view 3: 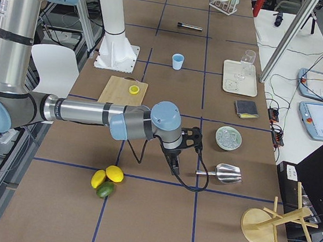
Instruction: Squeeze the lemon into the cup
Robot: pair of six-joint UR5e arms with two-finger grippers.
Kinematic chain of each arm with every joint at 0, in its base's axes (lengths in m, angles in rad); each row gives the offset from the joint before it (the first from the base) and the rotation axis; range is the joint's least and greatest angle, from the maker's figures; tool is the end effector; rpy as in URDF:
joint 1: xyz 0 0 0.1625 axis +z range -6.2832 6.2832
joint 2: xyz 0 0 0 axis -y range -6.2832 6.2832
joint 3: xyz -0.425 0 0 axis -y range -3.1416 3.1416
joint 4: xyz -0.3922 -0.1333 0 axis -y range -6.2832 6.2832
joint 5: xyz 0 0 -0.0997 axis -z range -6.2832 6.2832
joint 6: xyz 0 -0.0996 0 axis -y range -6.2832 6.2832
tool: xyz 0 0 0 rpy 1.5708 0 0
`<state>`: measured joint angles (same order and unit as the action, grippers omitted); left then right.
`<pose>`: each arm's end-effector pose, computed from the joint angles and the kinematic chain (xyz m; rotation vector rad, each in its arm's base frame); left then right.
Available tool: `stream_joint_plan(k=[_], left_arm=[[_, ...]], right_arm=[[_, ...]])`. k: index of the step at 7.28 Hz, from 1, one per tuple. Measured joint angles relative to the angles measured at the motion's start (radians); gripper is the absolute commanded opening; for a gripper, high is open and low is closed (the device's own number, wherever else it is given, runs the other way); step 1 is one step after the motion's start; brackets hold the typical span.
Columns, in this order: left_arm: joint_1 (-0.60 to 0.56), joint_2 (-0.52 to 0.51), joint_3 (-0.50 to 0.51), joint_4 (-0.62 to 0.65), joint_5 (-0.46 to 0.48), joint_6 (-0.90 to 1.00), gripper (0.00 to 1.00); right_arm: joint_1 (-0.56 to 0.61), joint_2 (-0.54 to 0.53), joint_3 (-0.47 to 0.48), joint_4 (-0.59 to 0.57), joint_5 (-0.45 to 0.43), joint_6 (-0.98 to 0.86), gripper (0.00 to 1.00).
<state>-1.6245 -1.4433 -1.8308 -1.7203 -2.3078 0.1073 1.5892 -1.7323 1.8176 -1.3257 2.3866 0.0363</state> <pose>-0.0905 -0.4468 0.5753 0.3273 0.7084 0.1548 0.0688 -0.4377 0.5808 0.3044 -0.8106 -0.0835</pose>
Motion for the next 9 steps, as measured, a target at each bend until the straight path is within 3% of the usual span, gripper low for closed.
stream_joint_plan(k=[2, 5, 7, 9], left_arm=[[0.000, 0.003, 0.001, -0.018, -0.001, 0.001, 1.00], [0.000, 0.004, -0.003, -0.022, -0.001, 0.002, 1.00], [0.000, 0.004, -0.006, -0.023, -0.001, 0.002, 1.00], [0.000, 0.004, -0.009, -0.024, -0.002, 0.002, 1.00]], right_arm=[[-0.078, 0.007, 0.085, 0.026, -0.008, 0.111, 1.00], [-0.304, 0.016, 0.256, 0.032, -0.078, 0.356, 1.00], [-0.511, -0.042, 0.392, 0.032, -0.204, 0.565, 1.00], [-0.789, -0.076, 0.495, 0.033, -0.401, 0.850, 1.00]])
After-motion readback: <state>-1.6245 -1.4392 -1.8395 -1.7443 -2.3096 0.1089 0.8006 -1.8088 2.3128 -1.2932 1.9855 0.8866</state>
